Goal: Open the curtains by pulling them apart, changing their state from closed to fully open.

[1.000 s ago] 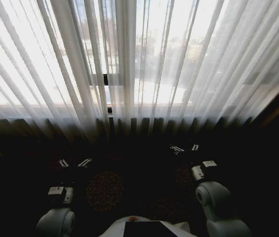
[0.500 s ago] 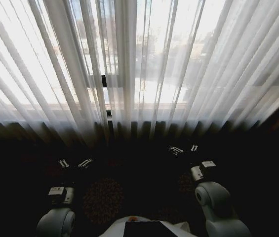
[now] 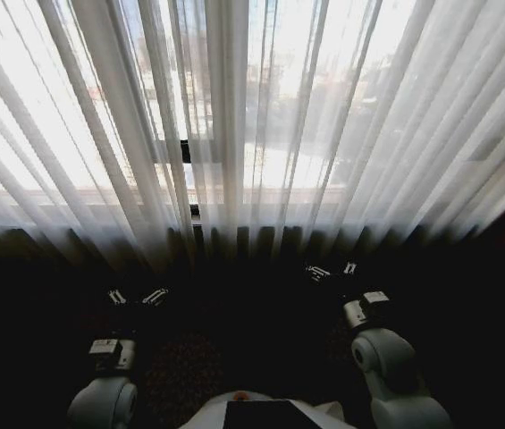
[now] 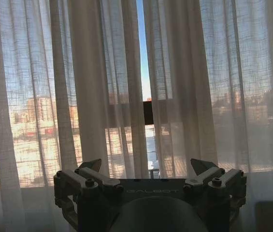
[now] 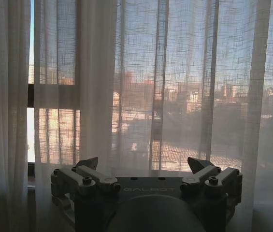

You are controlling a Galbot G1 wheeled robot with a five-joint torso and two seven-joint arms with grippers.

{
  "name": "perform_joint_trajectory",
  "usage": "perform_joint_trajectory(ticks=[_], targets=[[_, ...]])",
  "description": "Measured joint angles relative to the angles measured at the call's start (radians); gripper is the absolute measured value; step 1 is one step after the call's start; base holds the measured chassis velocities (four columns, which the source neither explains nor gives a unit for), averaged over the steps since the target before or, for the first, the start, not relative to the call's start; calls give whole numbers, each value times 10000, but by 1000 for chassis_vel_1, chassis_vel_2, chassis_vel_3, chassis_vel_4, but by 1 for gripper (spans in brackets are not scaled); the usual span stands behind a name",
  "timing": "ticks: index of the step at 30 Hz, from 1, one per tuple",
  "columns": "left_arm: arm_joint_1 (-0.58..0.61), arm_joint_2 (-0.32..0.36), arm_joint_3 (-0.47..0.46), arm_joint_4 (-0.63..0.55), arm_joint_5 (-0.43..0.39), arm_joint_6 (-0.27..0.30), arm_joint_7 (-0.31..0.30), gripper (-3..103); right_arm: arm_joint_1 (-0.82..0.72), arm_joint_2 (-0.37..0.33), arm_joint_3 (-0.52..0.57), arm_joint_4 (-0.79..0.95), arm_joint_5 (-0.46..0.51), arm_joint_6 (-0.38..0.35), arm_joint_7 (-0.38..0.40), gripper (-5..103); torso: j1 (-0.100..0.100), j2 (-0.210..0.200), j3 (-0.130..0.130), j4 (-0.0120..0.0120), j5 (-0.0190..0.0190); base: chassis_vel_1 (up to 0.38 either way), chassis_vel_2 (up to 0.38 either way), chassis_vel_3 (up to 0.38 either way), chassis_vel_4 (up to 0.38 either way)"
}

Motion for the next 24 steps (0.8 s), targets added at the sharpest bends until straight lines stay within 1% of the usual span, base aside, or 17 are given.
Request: perform_joint_trajectory(ticks=[13, 24], targets=[[50, -31, -18, -51, 0, -30, 1, 100, -37, 30, 18, -38, -1, 14, -129, 100, 6, -2, 2, 0, 2, -155, 151, 166, -148], [87, -51, 0, -49, 34, -100, 3, 100, -65, 41, 22, -52, -1, 31, -151, 100, 3, -1, 1, 0, 0, -127, 150, 127, -140]])
